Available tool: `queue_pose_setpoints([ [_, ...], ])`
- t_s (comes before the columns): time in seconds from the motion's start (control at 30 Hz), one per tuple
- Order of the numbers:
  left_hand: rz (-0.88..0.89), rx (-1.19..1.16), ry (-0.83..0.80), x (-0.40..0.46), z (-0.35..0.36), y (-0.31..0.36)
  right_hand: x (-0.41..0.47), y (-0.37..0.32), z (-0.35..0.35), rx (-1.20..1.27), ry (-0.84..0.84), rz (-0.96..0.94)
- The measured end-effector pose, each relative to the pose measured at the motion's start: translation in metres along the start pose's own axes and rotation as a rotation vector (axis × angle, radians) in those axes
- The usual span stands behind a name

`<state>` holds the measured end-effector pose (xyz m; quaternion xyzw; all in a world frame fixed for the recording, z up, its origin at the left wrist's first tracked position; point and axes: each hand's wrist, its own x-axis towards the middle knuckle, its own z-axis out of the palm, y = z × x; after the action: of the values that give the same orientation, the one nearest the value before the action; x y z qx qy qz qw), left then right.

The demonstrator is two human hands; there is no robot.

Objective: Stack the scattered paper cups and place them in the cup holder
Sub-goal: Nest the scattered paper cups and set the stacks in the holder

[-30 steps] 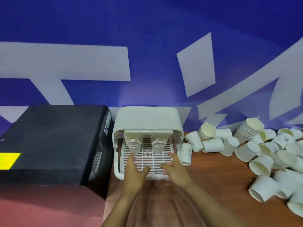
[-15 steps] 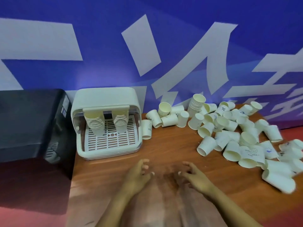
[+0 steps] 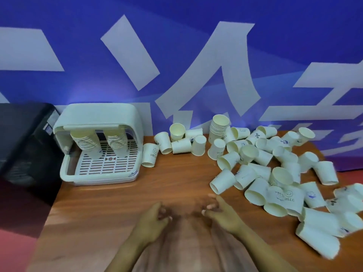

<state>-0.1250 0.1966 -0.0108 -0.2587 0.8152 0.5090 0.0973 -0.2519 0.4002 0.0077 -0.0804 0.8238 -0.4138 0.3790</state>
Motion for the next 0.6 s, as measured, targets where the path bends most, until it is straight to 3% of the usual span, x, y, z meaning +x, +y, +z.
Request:
queue_pose_setpoints([
  [0.3,-0.042,0.018,-0.022,0.026,0.112,0.082,0.013,0.065,-0.130,-0.012,0.015,-0.055],
  [0.43,-0.054,0.072,-0.047,0.039,0.134,0.105,0.019,0.076,-0.161,-0.074,-0.024,-0.093],
  [0.6,-0.044,0.100,-0.004,0.063,0.143,0.128,0.036,0.082,-0.177,-0.146,0.065,-0.144],
])
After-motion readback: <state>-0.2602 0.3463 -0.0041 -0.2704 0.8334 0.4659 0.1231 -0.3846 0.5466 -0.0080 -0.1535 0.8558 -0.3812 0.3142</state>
